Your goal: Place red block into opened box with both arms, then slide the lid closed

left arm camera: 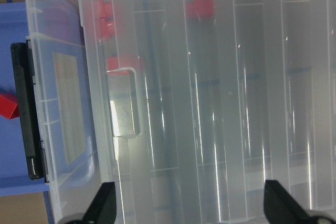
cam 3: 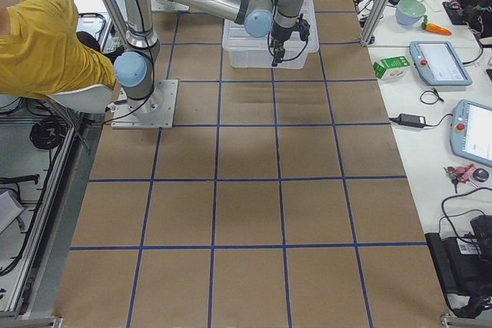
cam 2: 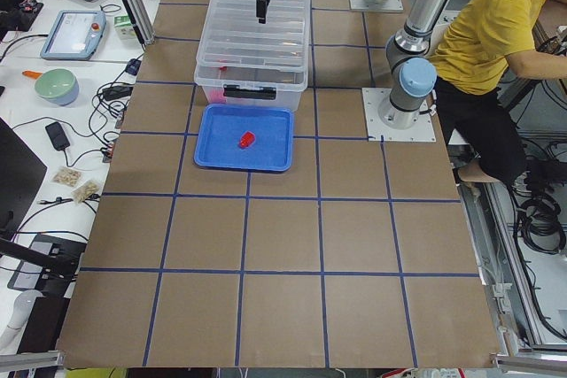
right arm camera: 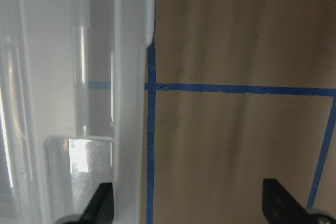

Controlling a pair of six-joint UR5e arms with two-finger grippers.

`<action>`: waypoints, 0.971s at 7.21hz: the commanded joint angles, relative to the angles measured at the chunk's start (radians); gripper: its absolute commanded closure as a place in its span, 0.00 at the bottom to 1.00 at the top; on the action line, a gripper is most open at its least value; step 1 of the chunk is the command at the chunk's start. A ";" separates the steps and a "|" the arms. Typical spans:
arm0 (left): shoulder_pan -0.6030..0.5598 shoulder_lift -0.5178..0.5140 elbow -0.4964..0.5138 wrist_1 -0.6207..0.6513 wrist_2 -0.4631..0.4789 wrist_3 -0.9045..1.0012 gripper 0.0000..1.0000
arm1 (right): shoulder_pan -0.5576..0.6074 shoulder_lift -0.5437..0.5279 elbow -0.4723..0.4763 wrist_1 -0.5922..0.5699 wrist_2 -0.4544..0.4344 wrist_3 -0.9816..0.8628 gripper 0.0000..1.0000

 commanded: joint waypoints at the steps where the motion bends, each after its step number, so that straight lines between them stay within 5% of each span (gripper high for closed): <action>1: 0.002 -0.001 0.000 -0.021 0.048 -0.001 0.00 | -0.020 0.000 -0.003 0.000 -0.001 -0.006 0.00; 5: 0.006 -0.007 0.003 -0.043 0.062 -0.076 0.00 | -0.081 0.000 -0.006 0.001 -0.003 -0.090 0.00; 7: 0.159 -0.027 0.010 -0.037 0.077 -0.118 0.00 | -0.107 0.000 -0.007 0.001 -0.006 -0.147 0.00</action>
